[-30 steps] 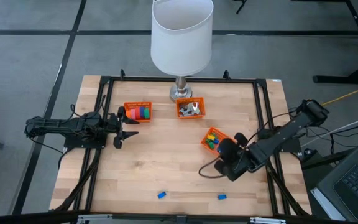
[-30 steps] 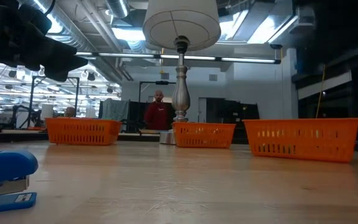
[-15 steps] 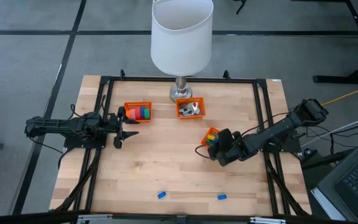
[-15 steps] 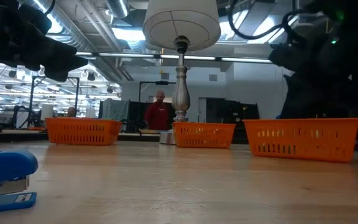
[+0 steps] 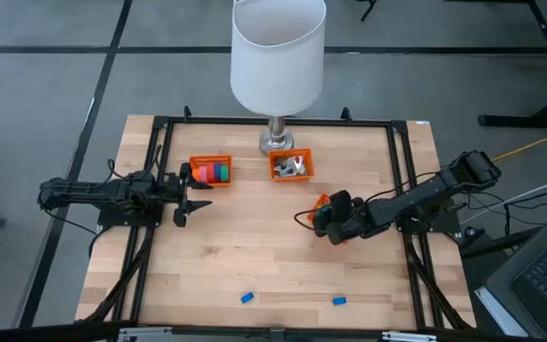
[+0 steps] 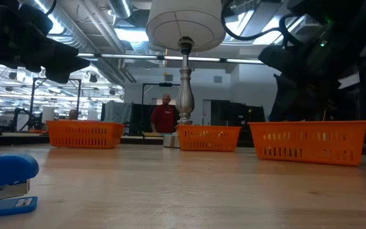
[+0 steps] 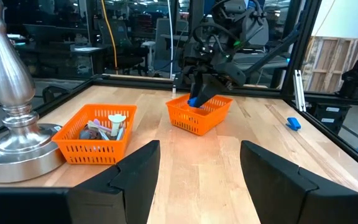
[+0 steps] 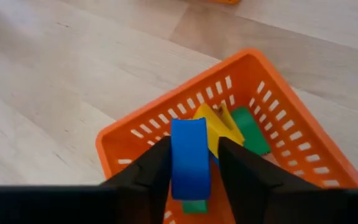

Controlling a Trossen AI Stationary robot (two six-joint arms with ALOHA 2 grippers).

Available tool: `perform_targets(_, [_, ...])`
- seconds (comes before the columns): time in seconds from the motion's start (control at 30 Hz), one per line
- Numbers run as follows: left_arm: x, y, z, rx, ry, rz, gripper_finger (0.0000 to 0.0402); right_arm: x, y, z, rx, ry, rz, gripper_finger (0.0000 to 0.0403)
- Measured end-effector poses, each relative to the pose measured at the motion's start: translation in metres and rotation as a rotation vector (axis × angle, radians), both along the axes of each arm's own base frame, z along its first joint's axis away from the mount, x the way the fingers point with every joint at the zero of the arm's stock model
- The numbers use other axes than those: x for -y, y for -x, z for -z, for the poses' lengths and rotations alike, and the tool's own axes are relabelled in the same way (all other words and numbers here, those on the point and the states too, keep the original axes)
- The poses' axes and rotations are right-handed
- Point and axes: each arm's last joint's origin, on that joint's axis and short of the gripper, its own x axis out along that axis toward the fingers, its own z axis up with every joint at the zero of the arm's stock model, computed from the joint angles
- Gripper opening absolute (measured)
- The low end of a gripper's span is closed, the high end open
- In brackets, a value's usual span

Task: Pick and place Stapler, Stapler remover, tape
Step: Put the blue stapler into the bottom orange bin

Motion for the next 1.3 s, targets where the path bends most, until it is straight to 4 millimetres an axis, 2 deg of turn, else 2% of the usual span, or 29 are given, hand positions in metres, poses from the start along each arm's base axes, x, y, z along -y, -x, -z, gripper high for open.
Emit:
perform_targets(0.3, [0.0, 0.0, 0.0, 0.0, 0.0, 0.0, 0.0219, -0.001, -0.001, 0.001, -0.01, -0.053, -0.016, 0.0219])
perform_targets(0.5, [0.0, 0.0, 0.0, 0.0, 0.0, 0.0, 0.0219, -0.005, -0.005, -0.002, 0.029, -0.106, -0.038, 0.0229])
perform_targets(0.6, [0.0, 0.0, 0.0, 0.0, 0.0, 0.0, 0.0219, -0.013, -0.009, -0.01, 0.053, -0.135, -0.068, 0.0223])
perform_targets(0.83, [0.0, 0.0, 0.0, 0.0, 0.0, 0.0, 0.0219, -0.045, -0.026, -0.054, 0.158, -0.126, -0.249, 0.0215])
perform_targets(1.0, [0.0, 0.0, 0.0, 0.0, 0.0, 0.0, 0.0219, -0.077, -0.028, -0.084, 0.226, -0.128, -0.493, 0.0214])
perform_targets(1.17, [0.0, 0.0, 0.0, 0.0, 0.0, 0.0, 0.0219, -0.108, -0.014, -0.091, 0.243, -0.171, -0.679, 0.0214])
perform_targets(1.3, [0.0, 0.0, 0.0, 0.0, 0.0, 0.0, 0.0219, -0.13, -0.002, -0.078, 0.181, -0.129, -0.794, 0.0214])
